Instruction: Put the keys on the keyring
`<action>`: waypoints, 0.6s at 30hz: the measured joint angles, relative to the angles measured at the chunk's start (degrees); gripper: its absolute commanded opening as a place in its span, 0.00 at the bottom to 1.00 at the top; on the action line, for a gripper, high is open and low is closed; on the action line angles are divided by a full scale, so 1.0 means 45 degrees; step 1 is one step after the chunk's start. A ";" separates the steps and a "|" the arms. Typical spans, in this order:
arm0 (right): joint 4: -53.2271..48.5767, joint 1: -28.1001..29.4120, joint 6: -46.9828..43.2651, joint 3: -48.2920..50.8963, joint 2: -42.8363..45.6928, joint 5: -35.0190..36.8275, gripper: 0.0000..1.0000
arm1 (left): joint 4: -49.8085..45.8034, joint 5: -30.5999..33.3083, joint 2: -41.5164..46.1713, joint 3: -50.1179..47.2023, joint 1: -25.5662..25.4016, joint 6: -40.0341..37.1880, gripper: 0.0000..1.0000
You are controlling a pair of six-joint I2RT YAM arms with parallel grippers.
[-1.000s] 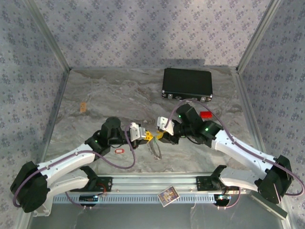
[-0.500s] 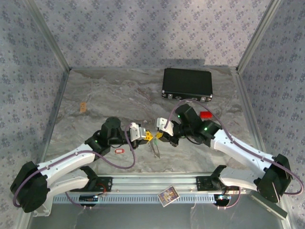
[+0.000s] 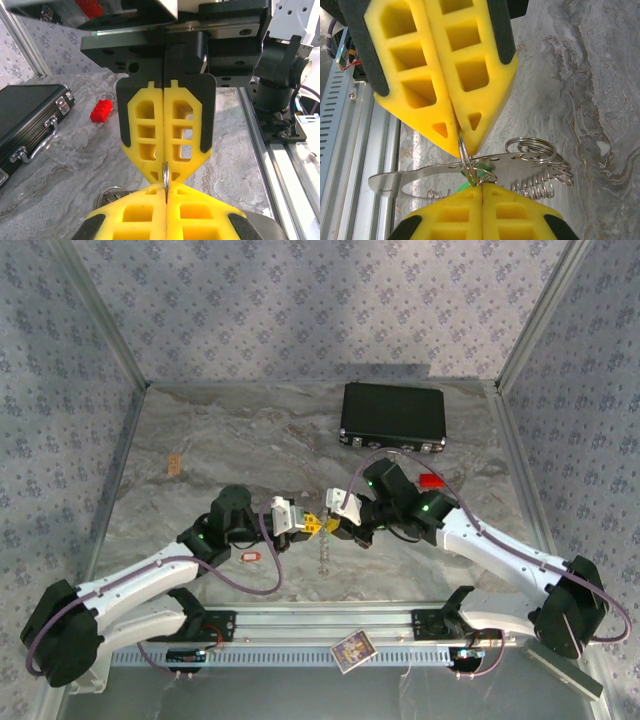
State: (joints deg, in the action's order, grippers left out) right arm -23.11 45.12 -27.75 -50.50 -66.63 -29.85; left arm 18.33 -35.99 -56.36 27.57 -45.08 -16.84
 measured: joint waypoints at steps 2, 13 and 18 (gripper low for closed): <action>0.0000 -0.0015 0.0039 0.0000 0.0049 0.0010 0.21 | 0.0058 0.0005 0.0019 0.0000 0.0000 0.0000 0.00; 0.0330 -0.0141 0.0573 0.0767 0.1141 0.0044 0.32 | 0.0345 0.0087 0.0024 -0.0121 0.0000 0.0097 0.00; 0.1064 0.0136 0.1185 0.1389 0.1141 0.0058 0.36 | 0.0510 0.0248 0.0024 -0.0136 0.0000 0.0204 0.00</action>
State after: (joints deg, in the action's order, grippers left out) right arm -18.33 45.74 -22.41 -44.25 -61.49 -29.58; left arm 20.62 -34.87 -56.25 26.96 -45.08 -15.92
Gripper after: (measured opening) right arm 0.345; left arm 0.046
